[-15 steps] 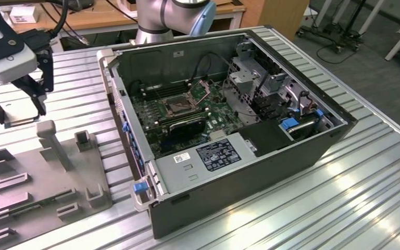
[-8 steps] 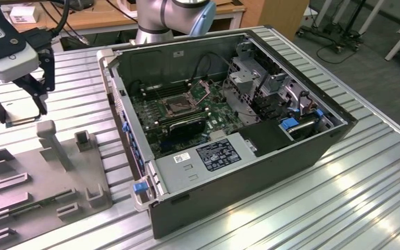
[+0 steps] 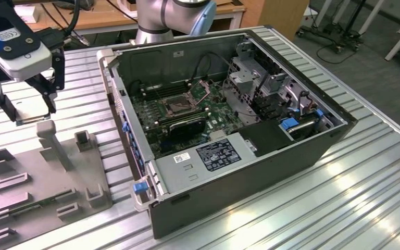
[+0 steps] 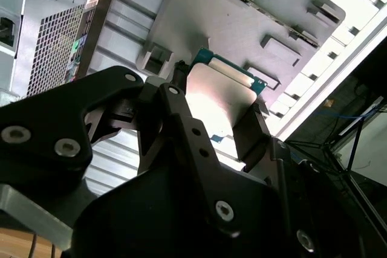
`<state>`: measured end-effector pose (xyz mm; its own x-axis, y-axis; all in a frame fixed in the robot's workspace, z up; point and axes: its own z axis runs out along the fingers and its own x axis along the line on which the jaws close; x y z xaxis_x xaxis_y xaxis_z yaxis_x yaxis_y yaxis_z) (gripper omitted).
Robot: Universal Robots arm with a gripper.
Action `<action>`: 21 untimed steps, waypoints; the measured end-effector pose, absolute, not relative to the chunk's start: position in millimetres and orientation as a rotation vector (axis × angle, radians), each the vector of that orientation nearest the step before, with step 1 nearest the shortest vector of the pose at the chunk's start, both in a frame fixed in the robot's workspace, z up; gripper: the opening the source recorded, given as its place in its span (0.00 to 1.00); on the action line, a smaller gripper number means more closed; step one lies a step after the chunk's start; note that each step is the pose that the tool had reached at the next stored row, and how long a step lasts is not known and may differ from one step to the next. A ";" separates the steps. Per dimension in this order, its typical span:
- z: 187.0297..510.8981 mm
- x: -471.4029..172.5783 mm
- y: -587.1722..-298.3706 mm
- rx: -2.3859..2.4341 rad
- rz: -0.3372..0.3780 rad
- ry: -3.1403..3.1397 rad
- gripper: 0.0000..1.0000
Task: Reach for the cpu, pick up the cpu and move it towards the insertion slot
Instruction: 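Pick up the cpu and move it towards the insertion slot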
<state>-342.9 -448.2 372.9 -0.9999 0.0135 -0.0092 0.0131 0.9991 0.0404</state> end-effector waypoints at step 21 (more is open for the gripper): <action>368.9 -311.4 -448.2 0.034 0.063 3.131 0.55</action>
<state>-311.4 -448.2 368.9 -0.9997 0.0220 -0.0092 0.0217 0.9989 0.0404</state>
